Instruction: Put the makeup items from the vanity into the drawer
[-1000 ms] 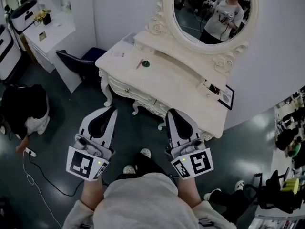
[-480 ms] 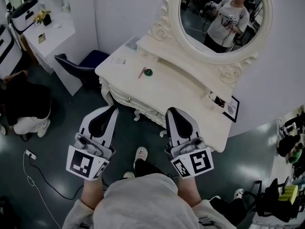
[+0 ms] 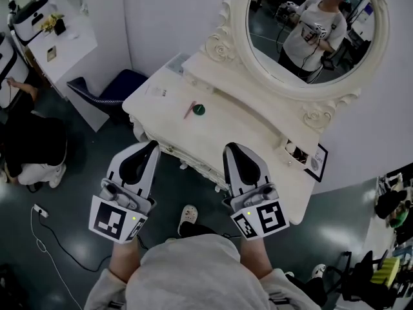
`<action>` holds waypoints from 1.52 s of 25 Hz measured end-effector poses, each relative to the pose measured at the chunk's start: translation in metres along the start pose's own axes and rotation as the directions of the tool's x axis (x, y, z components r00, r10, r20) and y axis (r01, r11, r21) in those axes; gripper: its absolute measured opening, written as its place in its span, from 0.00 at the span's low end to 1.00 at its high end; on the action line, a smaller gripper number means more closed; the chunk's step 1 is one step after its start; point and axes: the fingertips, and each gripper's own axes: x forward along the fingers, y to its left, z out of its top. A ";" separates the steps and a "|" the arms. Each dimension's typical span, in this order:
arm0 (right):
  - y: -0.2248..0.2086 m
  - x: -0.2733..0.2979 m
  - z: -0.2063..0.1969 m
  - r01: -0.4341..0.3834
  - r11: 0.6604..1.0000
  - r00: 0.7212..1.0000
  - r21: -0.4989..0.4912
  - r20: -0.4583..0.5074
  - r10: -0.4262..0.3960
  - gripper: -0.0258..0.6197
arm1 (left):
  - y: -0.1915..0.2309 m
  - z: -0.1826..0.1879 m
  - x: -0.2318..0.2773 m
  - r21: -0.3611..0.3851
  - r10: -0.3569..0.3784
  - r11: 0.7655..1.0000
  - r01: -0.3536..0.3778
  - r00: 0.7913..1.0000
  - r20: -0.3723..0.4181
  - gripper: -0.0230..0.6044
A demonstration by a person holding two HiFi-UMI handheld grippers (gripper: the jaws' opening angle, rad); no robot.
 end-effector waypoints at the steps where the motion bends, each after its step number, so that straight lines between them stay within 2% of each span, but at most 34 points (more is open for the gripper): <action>1: -0.005 0.005 -0.001 -0.003 1.000 1.000 0.002 -0.001 0.003 0.08 | 0.002 -0.002 0.006 0.002 0.003 1.000 -0.003 1.000 -0.002 0.06; 9: -0.041 0.037 -0.006 -0.043 0.999 0.999 0.004 -0.003 0.043 0.08 | 0.016 -0.009 0.047 0.020 0.038 0.999 -0.038 0.999 -0.010 0.06; 20: -0.074 0.056 -0.016 -0.075 0.997 0.997 0.024 -0.005 0.075 0.08 | 0.011 -0.021 0.086 0.041 0.039 0.998 -0.038 0.999 -0.025 0.06; 29: -0.086 0.082 -0.024 -0.055 0.998 0.998 0.034 -0.019 0.056 0.08 | 0.031 -0.028 0.112 0.029 0.011 1.000 -0.010 0.999 -0.033 0.06; 38: -0.101 0.124 -0.035 0.009 0.999 0.999 0.046 -0.036 -0.008 0.08 | 0.070 -0.039 0.147 0.012 -0.046 0.999 0.046 0.998 -0.035 0.06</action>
